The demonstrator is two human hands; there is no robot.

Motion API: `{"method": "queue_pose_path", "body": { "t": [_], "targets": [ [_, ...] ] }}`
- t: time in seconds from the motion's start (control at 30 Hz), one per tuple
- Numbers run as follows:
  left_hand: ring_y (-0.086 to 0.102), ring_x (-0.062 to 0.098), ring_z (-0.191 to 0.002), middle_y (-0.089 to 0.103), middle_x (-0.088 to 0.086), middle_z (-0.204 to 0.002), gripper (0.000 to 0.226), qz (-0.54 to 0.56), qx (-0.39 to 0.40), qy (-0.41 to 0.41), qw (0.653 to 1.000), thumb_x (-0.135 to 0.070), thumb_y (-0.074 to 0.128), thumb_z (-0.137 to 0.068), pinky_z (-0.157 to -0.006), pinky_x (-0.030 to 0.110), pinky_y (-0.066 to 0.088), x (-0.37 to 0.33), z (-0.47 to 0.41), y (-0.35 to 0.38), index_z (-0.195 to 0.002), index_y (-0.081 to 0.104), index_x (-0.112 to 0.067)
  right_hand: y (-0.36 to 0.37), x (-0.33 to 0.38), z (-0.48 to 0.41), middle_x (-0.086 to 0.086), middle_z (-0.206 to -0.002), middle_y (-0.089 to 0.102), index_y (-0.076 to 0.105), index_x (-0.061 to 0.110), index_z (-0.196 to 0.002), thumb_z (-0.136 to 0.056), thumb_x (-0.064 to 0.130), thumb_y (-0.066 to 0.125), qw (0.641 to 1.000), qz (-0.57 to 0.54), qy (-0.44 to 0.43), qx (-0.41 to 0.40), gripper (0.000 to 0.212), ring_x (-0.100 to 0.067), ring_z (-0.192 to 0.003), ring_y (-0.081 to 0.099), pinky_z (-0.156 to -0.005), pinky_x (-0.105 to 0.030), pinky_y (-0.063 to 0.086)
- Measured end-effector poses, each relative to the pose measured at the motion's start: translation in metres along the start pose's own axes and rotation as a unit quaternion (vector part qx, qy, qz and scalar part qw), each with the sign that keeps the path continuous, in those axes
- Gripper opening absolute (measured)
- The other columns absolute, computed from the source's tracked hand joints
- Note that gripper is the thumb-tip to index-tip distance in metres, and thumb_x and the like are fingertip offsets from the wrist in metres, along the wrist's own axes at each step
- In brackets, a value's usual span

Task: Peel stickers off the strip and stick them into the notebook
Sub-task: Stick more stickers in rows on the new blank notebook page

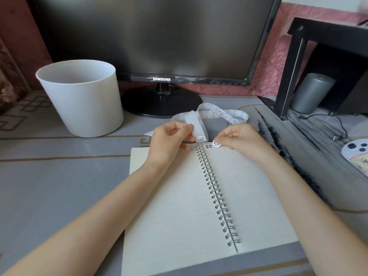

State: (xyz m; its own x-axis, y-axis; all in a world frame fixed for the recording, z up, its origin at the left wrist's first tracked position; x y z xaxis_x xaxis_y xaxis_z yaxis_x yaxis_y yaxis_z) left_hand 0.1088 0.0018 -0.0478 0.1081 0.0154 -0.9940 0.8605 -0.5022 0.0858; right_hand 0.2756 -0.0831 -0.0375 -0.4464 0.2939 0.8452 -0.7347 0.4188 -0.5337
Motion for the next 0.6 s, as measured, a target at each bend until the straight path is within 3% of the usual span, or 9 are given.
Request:
{"method": "queue_pose_path", "body": {
  "t": [0.3,0.6],
  "targets": [
    [0.065,0.004,-0.063,0.066,0.008,-0.076,0.013,-0.006,-0.003,0.000,1.000,-0.012,0.060,-0.091,-0.051,0.016,0.048,-0.0002,0.0002,0.0000,-0.088,0.064,0.000,0.0025,0.0012,0.0021,-0.001,-0.069,0.064,0.070,0.007,-0.085,-0.081,0.012,0.071,1.000,0.024,-0.003,0.001,0.007,-0.008,-0.061,0.052,-0.057,-0.021,0.038],
    [0.065,0.004,-0.063,0.066,0.007,-0.075,0.013,-0.010,-0.003,0.000,1.000,-0.012,0.060,-0.091,-0.052,0.016,0.048,0.0003,0.0000,0.0001,-0.087,0.064,-0.001,0.0040,-0.0016,-0.0016,0.001,-0.068,0.064,0.070,0.013,-0.079,-0.079,0.014,0.072,0.999,0.041,-0.012,-0.006,0.003,-0.007,-0.061,0.053,-0.060,-0.023,0.041]
  ]
}}
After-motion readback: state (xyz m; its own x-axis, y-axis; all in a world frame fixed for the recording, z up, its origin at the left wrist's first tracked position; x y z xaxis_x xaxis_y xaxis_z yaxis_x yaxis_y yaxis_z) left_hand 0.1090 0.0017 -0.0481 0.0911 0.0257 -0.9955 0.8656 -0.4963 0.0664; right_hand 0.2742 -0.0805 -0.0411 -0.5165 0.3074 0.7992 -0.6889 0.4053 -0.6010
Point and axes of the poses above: each hand's wrist, its own z-axis away from the middle knuckle, its own y-axis out of the palm, x = y × z, the point moved 4 cm from there along -z, towards the middle knuckle
